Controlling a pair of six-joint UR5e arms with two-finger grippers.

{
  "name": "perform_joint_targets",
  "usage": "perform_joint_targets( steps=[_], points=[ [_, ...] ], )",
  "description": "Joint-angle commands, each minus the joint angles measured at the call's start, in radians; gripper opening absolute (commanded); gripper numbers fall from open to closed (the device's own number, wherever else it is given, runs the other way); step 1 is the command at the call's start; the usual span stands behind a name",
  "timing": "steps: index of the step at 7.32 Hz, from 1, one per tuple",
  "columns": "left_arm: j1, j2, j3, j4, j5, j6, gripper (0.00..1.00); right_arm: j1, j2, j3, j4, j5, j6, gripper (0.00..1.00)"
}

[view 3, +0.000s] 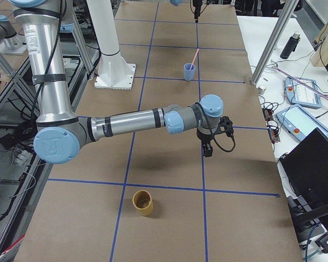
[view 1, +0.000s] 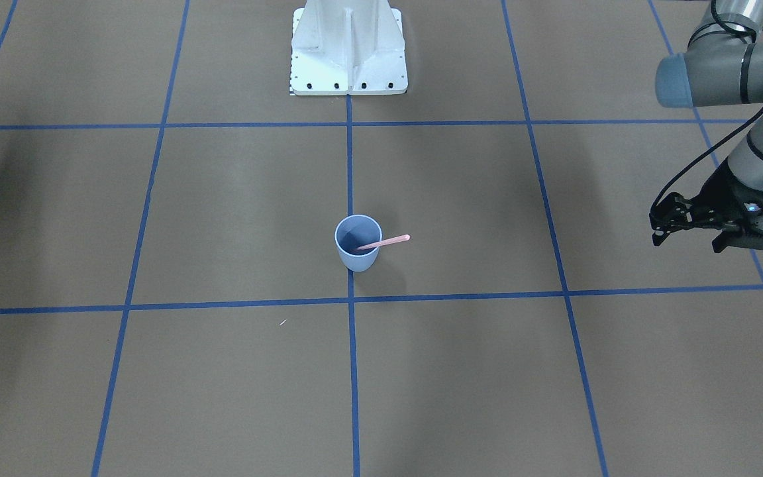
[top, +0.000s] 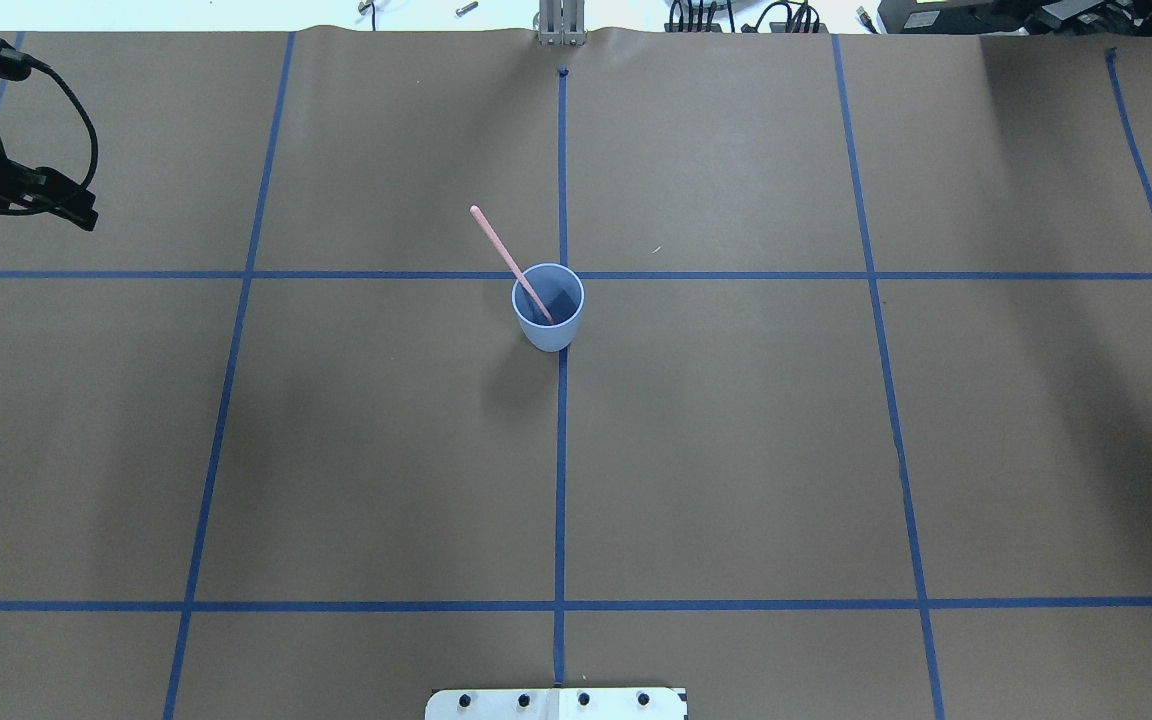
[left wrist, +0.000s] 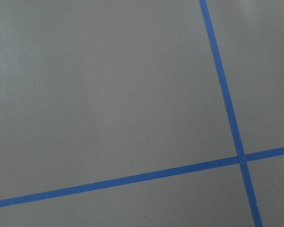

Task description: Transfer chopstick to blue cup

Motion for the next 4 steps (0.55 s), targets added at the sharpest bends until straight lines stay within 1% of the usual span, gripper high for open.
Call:
perform_joint_targets(
  steps=[1, 2, 4],
  points=[
    [-0.074, 0.042, 0.011, 0.001, -0.043, 0.160, 0.98, 0.029, -0.017, -0.018, 0.000, 0.011, -0.037, 1.00],
    [-0.097, 0.049, 0.027, 0.000, -0.061, 0.202, 0.98, 0.034, -0.019, -0.017, 0.002, 0.011, -0.037, 1.00],
    [-0.099, 0.050, 0.034, 0.003, -0.063, 0.194, 0.98, 0.034, -0.017, -0.017, 0.003, 0.008, -0.034, 1.00]
  ],
)
